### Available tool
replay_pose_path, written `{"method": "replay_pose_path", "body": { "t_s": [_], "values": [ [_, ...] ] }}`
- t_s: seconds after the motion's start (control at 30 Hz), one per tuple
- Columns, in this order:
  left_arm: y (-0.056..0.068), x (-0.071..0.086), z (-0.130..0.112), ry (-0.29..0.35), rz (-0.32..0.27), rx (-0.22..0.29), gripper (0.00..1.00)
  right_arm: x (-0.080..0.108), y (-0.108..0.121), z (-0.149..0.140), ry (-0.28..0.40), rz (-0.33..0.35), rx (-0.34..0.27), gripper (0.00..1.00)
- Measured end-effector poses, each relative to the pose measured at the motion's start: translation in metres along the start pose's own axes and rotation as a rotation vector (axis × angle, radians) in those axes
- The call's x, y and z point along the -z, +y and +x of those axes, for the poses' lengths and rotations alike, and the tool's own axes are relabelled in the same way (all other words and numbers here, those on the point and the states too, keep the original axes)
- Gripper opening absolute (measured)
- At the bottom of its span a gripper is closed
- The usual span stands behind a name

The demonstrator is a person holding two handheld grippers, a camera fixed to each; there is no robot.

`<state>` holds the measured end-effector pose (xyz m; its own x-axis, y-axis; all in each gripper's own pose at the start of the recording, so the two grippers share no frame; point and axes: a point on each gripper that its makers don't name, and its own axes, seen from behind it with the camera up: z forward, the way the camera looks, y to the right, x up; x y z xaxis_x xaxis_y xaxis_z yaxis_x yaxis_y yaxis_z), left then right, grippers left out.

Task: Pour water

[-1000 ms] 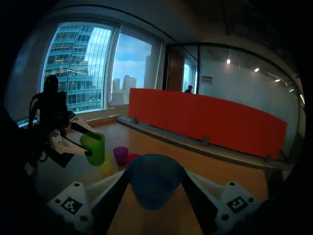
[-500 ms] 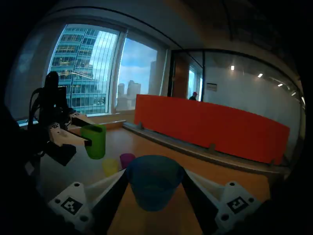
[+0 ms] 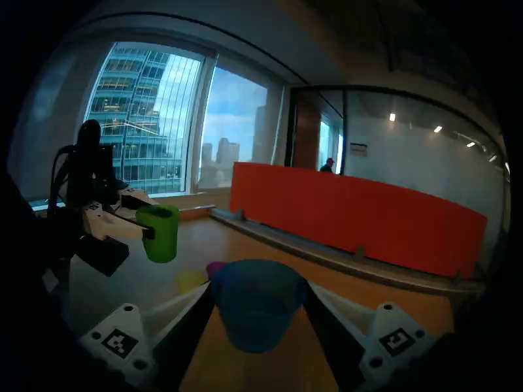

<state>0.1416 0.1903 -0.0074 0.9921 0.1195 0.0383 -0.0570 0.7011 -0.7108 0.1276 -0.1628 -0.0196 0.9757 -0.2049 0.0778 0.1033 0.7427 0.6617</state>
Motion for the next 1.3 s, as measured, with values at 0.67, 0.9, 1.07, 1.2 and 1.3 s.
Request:
{"method": "replay_pose_path", "body": {
  "t_s": [0.67, 0.9, 1.07, 1.2, 1.3],
  "values": [
    [0.01, 0.005, -0.011, 0.005, -0.014, -0.03, 0.87, -0.009, -0.013, 0.016, 0.008, 0.049, 0.069, 0.93],
    [0.013, 0.006, -0.018, -0.002, -0.021, -0.015, 0.87, -0.014, -0.017, 0.032, 0.017, 0.07, 0.136, 0.93],
    [0.016, 0.007, -0.023, -0.005, -0.03, 0.002, 0.87, -0.018, -0.019, 0.043, 0.021, 0.086, 0.196, 0.93],
    [0.018, 0.007, -0.027, -0.011, -0.036, 0.008, 0.87, -0.023, -0.019, 0.049, 0.015, 0.095, 0.248, 0.93],
    [0.019, 0.008, -0.029, -0.013, -0.038, 0.006, 0.87, -0.027, -0.019, 0.051, 0.01, 0.1, 0.291, 0.93]
  ]
}}
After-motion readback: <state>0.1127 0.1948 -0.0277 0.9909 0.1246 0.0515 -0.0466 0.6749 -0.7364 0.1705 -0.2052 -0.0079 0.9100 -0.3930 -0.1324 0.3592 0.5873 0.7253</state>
